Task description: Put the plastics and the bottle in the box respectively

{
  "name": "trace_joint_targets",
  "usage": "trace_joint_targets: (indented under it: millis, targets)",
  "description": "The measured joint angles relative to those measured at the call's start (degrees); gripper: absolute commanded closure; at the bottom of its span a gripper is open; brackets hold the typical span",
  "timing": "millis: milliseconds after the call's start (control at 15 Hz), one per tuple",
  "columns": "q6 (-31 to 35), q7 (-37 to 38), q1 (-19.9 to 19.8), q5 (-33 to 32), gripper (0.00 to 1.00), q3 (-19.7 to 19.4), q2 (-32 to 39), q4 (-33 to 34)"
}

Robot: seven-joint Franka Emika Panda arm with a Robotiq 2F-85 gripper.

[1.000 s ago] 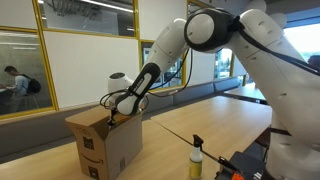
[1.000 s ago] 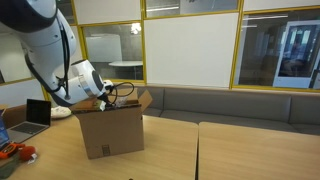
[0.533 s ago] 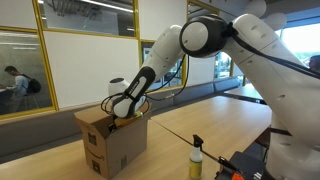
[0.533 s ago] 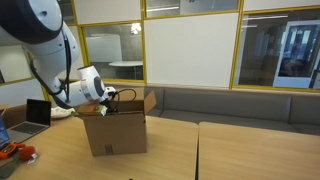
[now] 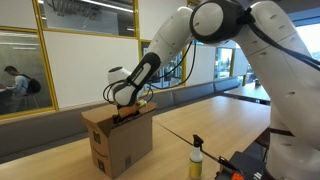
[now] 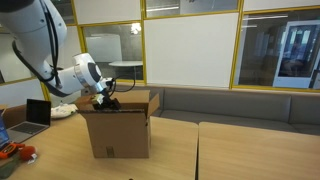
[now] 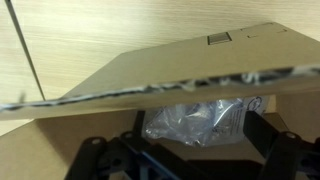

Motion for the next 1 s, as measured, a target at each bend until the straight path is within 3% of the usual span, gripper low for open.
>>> trace_joint_targets:
  millis: [467, 733, 1000]
  targets:
    - [-14.5, 9.9, 0.8, -10.5, 0.00, 1.1, -19.2, -10.5]
    - [-23.1, 14.9, -2.3, -11.7, 0.00, 6.1, -30.8, -19.1]
    - [-26.8, 19.1, -6.3, -10.1, 0.00, 10.9, -40.5, -29.7]
